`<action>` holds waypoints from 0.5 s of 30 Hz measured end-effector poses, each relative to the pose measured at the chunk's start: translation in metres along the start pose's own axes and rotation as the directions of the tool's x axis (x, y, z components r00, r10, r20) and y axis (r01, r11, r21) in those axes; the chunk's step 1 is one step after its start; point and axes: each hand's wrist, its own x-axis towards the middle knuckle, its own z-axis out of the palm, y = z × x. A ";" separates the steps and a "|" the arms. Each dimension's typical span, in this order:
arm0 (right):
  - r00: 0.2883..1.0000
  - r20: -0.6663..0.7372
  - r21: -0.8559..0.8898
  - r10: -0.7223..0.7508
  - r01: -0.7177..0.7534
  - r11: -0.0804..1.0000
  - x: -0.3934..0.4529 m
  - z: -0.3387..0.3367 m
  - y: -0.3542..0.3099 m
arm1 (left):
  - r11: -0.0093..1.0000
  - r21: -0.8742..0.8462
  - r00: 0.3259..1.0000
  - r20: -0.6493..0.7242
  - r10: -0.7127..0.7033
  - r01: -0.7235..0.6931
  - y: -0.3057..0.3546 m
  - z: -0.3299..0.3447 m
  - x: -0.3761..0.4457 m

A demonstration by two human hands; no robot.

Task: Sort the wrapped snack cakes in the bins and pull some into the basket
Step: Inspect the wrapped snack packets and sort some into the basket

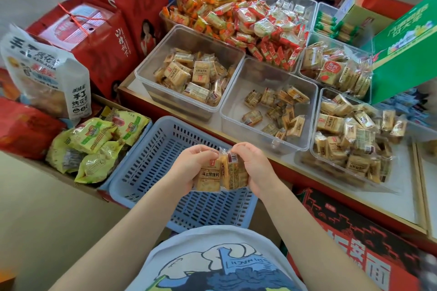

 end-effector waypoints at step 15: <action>0.997 -0.008 -0.099 -0.081 0.080 0.992 0.001 -0.001 -0.015 | 0.986 -0.162 0.999 0.023 0.048 -0.044 0.009 0.001 0.000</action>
